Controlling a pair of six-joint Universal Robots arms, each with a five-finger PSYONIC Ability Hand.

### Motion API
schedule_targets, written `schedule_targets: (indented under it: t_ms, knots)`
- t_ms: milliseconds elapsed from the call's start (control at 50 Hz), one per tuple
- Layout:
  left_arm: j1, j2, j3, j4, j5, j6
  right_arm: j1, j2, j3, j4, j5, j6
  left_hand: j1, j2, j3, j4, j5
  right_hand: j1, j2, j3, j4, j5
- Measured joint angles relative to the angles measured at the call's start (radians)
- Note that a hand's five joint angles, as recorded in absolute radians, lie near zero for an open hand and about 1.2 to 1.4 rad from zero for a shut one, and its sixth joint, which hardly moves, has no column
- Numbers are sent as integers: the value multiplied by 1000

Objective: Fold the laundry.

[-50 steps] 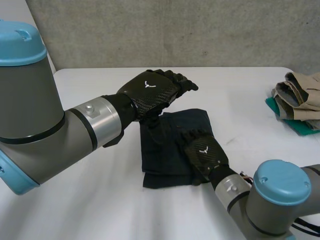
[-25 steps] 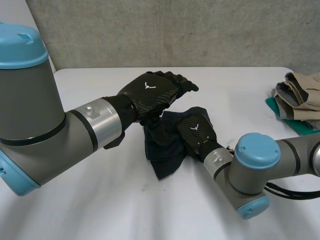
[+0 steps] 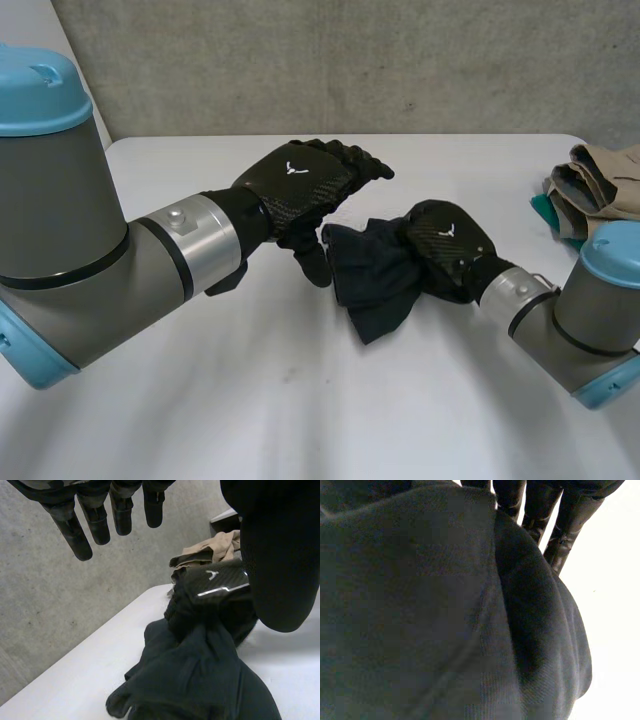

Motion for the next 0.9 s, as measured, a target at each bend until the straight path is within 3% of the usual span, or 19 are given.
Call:
schedule_targets:
  t_ms: [80, 180, 240, 280, 300, 440, 580, 720, 900]
  knots:
    - [0, 0, -1, 0, 0, 0, 4, 16, 19, 4, 10, -4, 0, 0, 0, 0, 0, -256, -229, -227, -232, -301]
    - [0, 0, -1, 0, 0, 0, 6, 37, 24, 3, 37, -18, 0, 0, 0, 0, 0, -260, -232, -235, -241, -313]
    - [0, 0, -1, 0, 0, 0, 8, 49, 18, 1, 56, -34, 0, 0, 0, 0, 0, -100, 2, 5, -1, -117]
    - [-1, 0, -2, 0, 0, 0, 9, 53, 14, 1, 62, -40, 0, 0, 0, 0, 0, -100, 2, 5, -1, -117]
    - [-1, 0, -2, 0, 0, -1, 11, 67, -2, 0, 80, -61, 0, 0, 0, 0, 0, 4, 184, 166, 170, 19]
    - [-1, 0, -2, 0, 0, -9, 6, 84, -78, -11, 89, -96, 0, 0, 0, 0, 0, 26, 204, 180, 188, 26]
    - [-2, 5, -2, 0, 0, -11, -76, 51, -236, -70, 30, -77, 0, 0, 0, 0, 0, 40, 204, 180, 188, 27]
    - [-3, 9, -3, 0, 0, -11, -166, 20, -384, -97, -51, 30, 0, 0, 0, 0, 0, 40, 204, 200, 215, 55]
    - [-4, 11, -3, 0, -1, -11, -357, 1, -559, -265, -148, 378, 0, 0, 0, 0, 0, 40, 204, 201, 215, 65]
